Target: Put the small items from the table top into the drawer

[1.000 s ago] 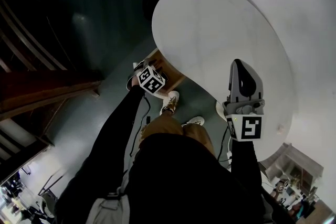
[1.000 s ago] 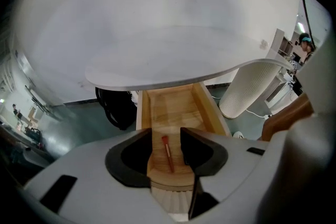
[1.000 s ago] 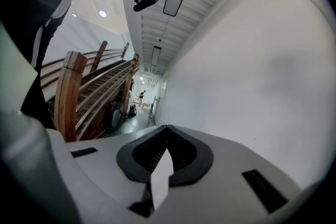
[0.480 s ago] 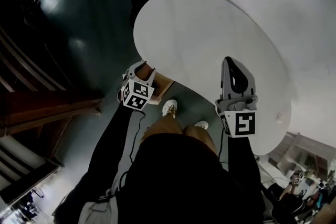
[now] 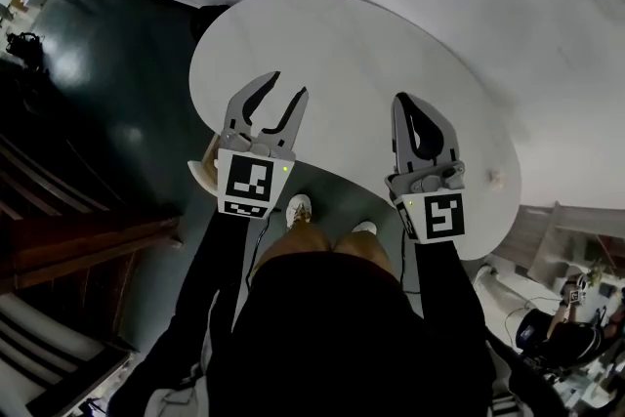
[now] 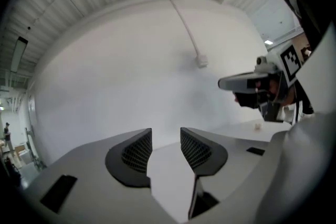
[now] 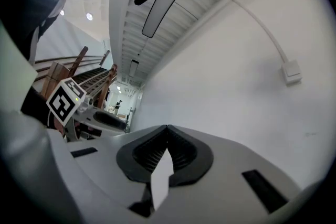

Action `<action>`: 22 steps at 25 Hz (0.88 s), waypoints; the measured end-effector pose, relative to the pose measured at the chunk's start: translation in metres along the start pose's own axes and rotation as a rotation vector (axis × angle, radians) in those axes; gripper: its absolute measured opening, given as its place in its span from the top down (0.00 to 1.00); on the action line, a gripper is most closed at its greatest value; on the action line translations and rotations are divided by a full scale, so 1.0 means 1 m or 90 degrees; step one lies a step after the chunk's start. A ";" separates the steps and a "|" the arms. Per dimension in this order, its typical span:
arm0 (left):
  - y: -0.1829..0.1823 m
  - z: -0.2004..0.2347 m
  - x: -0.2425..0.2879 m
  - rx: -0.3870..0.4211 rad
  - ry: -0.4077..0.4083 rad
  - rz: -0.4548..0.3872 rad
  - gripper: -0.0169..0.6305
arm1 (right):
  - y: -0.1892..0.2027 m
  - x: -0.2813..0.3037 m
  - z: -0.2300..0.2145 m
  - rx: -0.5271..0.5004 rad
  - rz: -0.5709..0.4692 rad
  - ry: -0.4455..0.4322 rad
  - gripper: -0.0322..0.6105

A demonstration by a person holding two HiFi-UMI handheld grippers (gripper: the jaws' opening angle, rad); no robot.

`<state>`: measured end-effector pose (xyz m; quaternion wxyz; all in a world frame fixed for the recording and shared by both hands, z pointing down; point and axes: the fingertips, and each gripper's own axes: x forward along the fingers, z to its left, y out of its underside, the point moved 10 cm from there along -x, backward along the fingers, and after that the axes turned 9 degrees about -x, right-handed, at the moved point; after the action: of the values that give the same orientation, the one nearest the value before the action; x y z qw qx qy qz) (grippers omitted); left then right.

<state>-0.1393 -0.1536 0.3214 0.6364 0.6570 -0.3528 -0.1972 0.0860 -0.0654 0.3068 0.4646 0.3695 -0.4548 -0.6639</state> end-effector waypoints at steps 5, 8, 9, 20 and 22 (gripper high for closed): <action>-0.047 -0.057 0.007 0.017 0.044 -0.086 0.69 | 0.005 -0.040 -0.025 0.006 0.006 0.038 0.91; -0.051 -0.090 0.020 0.018 0.087 -0.086 0.69 | 0.010 -0.069 -0.043 0.008 0.011 0.073 0.91; -0.053 -0.102 0.025 0.017 0.102 -0.085 0.69 | 0.011 -0.080 -0.050 0.006 0.015 0.085 0.91; -0.070 -0.250 0.083 0.037 0.320 -0.097 0.69 | 0.024 -0.225 -0.119 -0.030 0.078 0.270 0.91; -0.071 -0.277 0.093 0.041 0.363 -0.100 0.69 | 0.028 -0.255 -0.129 -0.035 0.116 0.312 0.91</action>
<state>0.1349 -0.0311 0.3008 0.6716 0.7308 -0.1141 -0.0422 0.2868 0.1394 0.3098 0.6285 0.4642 -0.3418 -0.5222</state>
